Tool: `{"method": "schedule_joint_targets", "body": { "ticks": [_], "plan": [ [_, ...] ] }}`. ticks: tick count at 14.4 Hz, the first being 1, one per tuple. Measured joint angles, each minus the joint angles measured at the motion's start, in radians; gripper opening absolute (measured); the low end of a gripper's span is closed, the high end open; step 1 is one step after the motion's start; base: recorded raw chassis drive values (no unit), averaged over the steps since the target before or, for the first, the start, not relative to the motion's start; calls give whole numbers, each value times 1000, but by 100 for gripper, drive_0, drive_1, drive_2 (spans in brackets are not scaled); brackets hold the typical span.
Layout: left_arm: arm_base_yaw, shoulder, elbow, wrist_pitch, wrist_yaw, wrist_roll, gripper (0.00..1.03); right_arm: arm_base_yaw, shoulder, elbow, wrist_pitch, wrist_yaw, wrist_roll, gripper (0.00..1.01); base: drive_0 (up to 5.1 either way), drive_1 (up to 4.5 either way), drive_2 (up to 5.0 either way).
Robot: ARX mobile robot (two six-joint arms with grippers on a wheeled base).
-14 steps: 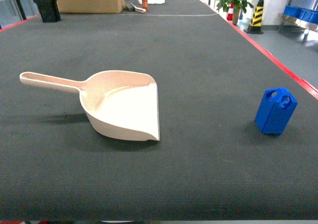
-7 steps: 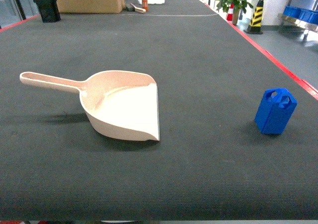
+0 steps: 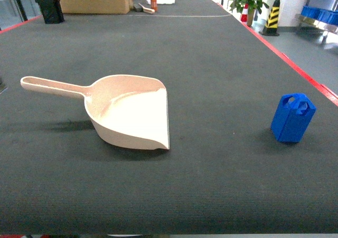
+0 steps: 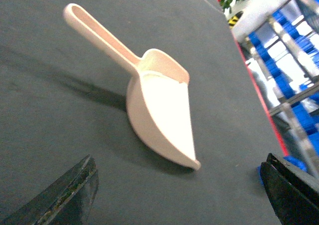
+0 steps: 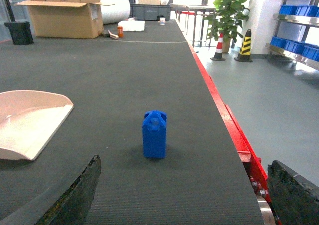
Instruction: Place part in tray to right shelf
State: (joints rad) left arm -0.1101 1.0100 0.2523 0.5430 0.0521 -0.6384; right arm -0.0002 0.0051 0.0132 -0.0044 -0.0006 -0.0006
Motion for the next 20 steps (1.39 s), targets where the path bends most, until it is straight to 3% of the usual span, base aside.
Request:
{"method": "schedule_joint_targets", "body": {
  "ticks": [1,2,3,5,11,16,18,20],
  "plan": [
    [10,244,91,177,38,-119,98,0,0,0,0,0,0,98,0,0,0],
    [22,399,158,254,43,-196,98,0,0,0,0,0,0,98,0,0,0],
    [32,542,213,313,24,-228,98,0,0,0,0,0,0,98,0,0,0],
    [55,766,338,386,54,-321,98,0,0,0,0,0,0,98,0,0,0],
    [176,1072,669,371,84,-409,98,0,0,0,0,0,0,98,0,0,0],
    [187,1239,916,285,129,-407,98,0,0,0,0,0,0,98,0,0,0],
    [212,1311,986,312,148,-433,70,0,0,0,0,0,0,98,0,0,0],
    [224,1334,999,341,167,-462,49,0,0,0,0,0,0,98,0,0,0]
  ]
}}
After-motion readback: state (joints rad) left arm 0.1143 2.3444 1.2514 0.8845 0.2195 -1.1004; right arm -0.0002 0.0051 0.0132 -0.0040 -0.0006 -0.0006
